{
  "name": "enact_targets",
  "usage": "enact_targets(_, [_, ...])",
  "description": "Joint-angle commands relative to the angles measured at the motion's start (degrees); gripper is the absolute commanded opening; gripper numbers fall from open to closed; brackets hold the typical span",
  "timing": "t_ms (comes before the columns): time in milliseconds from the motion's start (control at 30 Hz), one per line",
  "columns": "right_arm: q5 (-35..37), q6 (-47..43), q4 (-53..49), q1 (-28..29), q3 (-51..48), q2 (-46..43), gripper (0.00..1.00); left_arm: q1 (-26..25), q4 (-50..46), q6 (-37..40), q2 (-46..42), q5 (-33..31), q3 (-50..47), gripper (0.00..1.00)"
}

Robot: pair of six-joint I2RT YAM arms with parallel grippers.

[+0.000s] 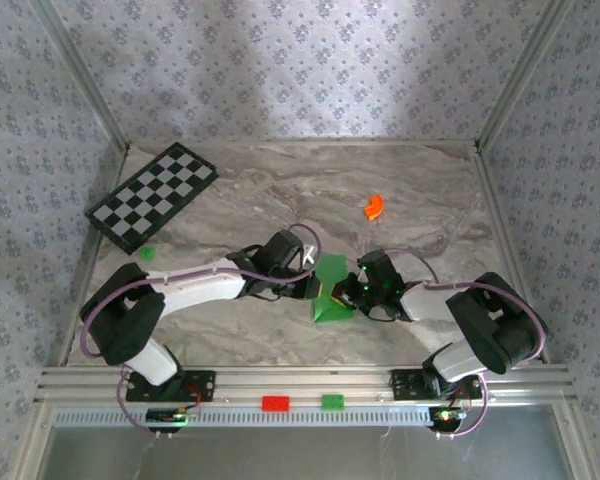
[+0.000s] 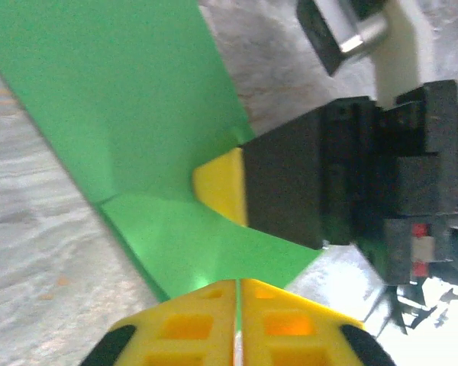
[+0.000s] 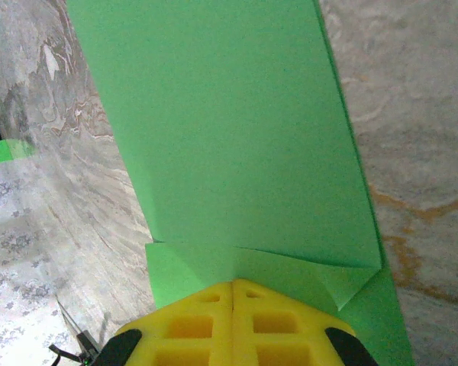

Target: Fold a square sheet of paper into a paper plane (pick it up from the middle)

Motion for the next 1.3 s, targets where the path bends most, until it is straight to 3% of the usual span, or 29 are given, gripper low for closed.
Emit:
enact_targets(0, [1.3, -1.3, -8.0, -0.3, -2.2, 0.9, 0.00, 0.7, 4.3, -3.7, 2.0, 9.6, -0.4, 0.05])
enact_targets(133, [1.3, -1.4, -8.3, -0.5, -2.3, 0.8, 0.00, 0.8, 6.1, -4.6, 6.3, 15.5, 1.2, 0.04])
enact_targets(267, [1.1, -1.5, -8.3, -0.7, -2.2, 0.7, 0.00, 0.8, 5.8, -4.7, 10.4, 16.9, 2.6, 0.03])
enact_targets(767, [0.9, -1.9, -8.9, -0.9, -2.0, 0.6, 0.00, 0.7, 3.3, -1.7, 15.1, 19.3, 5.2, 0.04])
enact_targets(1267, [0.8, -2.2, -9.4, -1.0, -1.7, 0.6, 0.00, -0.1, 7.4, -4.6, 15.8, 19.5, 1.6, 0.04])
